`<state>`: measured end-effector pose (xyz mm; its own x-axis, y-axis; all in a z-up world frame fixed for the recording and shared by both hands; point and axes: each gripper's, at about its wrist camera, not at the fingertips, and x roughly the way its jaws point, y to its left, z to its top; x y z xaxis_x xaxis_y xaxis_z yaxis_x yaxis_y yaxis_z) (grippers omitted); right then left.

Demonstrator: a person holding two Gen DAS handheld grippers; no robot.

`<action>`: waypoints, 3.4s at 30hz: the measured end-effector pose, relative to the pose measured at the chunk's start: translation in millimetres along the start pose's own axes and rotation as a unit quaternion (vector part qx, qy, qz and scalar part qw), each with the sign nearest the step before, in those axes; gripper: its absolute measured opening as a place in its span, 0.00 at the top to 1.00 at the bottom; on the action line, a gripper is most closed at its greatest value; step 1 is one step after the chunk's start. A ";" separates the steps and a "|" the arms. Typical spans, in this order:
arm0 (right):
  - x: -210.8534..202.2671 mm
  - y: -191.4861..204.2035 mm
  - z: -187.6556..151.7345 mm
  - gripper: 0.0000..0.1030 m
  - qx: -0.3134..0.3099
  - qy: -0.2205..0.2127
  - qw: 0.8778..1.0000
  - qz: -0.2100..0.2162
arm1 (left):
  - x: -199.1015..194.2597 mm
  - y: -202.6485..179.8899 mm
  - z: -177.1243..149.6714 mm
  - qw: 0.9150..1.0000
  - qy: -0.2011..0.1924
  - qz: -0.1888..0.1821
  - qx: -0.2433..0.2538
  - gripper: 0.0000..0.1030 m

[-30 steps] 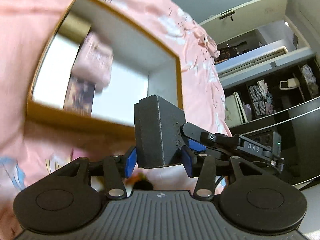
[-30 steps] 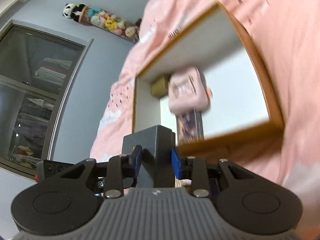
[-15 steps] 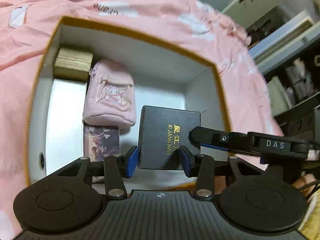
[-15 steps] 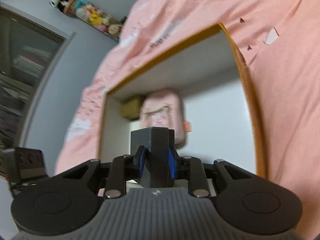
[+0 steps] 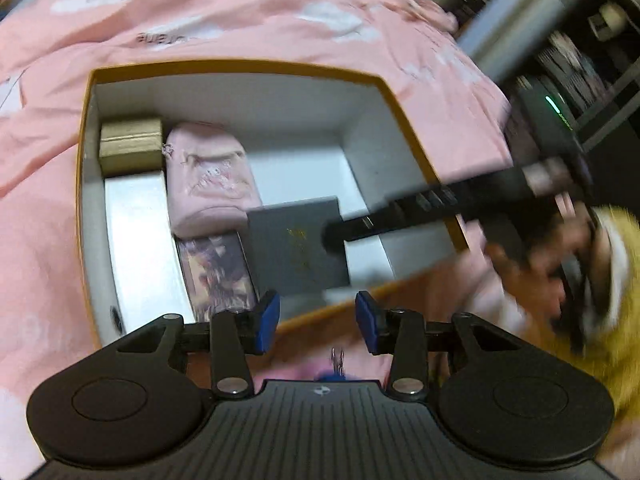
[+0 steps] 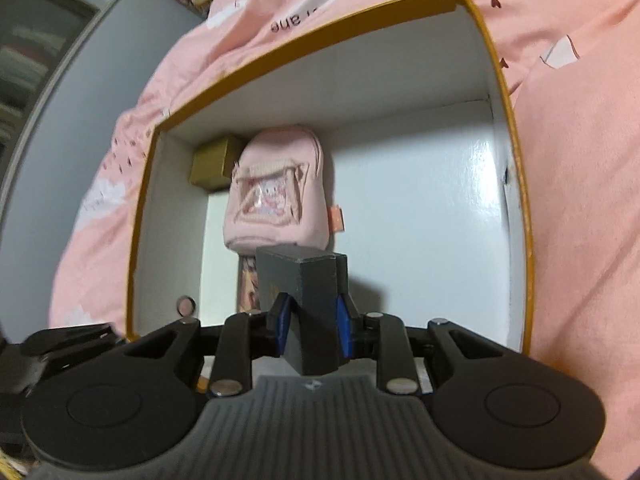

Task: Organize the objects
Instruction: 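Lower the grey box into the orange box with the right tool while the left tool reaches out, then grasp the brown dog plush with the left tool, then grasp the white panda plush with the right tool, then carry the dog plush and panda plush over the orange box with both tools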

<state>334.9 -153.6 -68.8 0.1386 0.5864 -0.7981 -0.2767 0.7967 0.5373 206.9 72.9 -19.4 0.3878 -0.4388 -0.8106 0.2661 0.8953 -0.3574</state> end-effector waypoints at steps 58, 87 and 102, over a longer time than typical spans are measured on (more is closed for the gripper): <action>-71.2 60.1 -151.0 0.72 -0.200 -0.071 0.972 -0.096 | 2.7 -30.0 -80.5 0.998 0.004 0.059 -0.007 0.48; 13.6 58.6 -199.1 0.33 -0.298 0.010 0.948 -0.112 | -8.9 -23.2 -100.6 0.996 -0.014 0.077 -0.047 0.48; -71.5 67.4 -176.8 0.43 -0.234 -0.058 0.968 -0.062 | -51.1 -34.1 -76.4 0.996 -0.068 0.030 -0.050 0.48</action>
<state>138.2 -167.7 -23.8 0.2962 0.5253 -0.7977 -0.6488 0.7236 0.2356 110.6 70.6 -1.2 0.5180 -0.3850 -0.7638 0.1525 0.9202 -0.3604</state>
